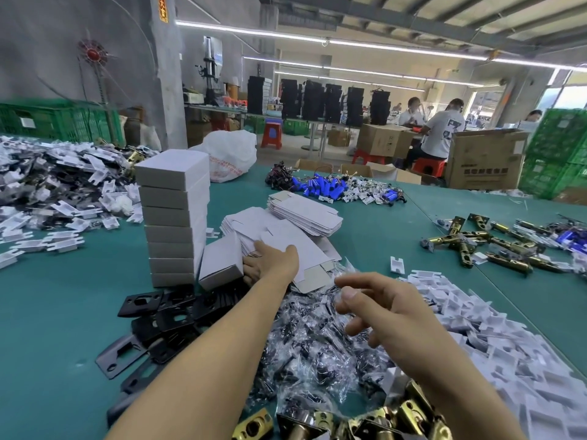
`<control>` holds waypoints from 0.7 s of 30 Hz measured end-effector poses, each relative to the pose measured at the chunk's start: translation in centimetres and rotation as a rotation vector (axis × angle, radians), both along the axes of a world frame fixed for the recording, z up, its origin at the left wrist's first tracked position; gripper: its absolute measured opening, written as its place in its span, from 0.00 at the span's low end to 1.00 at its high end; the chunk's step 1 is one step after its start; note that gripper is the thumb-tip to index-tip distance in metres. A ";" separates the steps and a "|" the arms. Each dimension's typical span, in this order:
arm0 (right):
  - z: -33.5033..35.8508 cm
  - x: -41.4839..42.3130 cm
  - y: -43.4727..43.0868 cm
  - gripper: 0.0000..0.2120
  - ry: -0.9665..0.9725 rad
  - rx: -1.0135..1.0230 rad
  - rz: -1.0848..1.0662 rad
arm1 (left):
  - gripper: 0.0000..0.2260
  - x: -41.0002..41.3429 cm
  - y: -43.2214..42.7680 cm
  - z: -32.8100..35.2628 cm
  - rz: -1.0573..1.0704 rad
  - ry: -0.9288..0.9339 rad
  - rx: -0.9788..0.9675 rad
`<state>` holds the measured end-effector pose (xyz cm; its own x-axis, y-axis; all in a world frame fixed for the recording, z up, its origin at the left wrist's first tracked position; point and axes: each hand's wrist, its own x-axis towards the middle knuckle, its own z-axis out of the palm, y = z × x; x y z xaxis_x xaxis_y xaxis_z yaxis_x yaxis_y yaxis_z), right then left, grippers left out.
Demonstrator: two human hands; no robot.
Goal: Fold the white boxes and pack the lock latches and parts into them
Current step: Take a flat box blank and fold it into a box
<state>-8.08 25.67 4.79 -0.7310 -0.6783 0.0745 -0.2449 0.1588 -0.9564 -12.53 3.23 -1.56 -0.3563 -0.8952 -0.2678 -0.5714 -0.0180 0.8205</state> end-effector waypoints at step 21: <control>0.3 -0.1 0.2 0.06 0.020 -0.027 -0.001 | 0.20 1.7 -0.1 1.0 -0.355 -0.345 -0.634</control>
